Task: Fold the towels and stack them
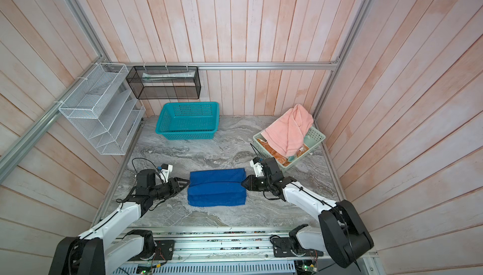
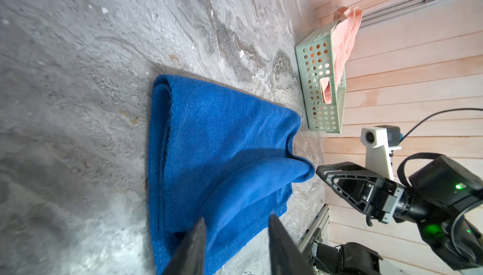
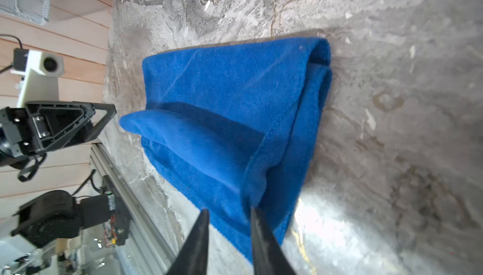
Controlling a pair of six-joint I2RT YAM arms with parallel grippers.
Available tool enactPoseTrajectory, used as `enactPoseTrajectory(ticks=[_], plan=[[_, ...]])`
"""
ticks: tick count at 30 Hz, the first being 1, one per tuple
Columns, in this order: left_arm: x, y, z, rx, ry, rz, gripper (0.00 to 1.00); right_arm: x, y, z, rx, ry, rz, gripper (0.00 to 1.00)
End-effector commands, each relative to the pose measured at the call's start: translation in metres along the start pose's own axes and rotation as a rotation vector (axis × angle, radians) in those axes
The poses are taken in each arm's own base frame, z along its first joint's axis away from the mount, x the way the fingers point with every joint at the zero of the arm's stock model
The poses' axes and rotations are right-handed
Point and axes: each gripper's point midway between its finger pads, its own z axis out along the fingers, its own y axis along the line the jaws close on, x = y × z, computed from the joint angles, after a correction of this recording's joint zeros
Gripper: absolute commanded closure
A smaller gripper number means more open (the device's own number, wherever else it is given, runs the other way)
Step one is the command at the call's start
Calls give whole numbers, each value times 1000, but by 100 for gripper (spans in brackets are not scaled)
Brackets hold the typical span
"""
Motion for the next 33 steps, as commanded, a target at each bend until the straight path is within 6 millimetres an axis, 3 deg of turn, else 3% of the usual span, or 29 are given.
enactPoseTrajectory(ticks=[1, 6, 13, 19, 23, 26, 31, 33], plan=[[4, 15, -13, -103, -41, -54, 53, 13, -13, -14, 92, 13, 62, 59], [4, 19, -13, -128, -35, -102, 52, 2, -21, -22, 163, -49, 62, 54], [21, 23, 12, -142, 148, -132, 51, 0, -16, 8, 131, 55, 37, 53], [27, 22, 33, -143, 206, -121, 50, -2, -17, 31, 148, 120, 9, 53], [30, 27, 39, -154, 220, -120, 51, 6, -21, 40, 181, 165, -8, 60], [30, 25, 39, -141, 227, -117, 63, 6, -24, 40, 209, 166, -23, 76], [27, 22, 31, -173, 215, -91, 99, 0, -21, 31, 231, 134, -42, 100], [23, 19, 25, -191, 203, -76, 100, -4, -17, 23, 233, 113, -55, 100]])
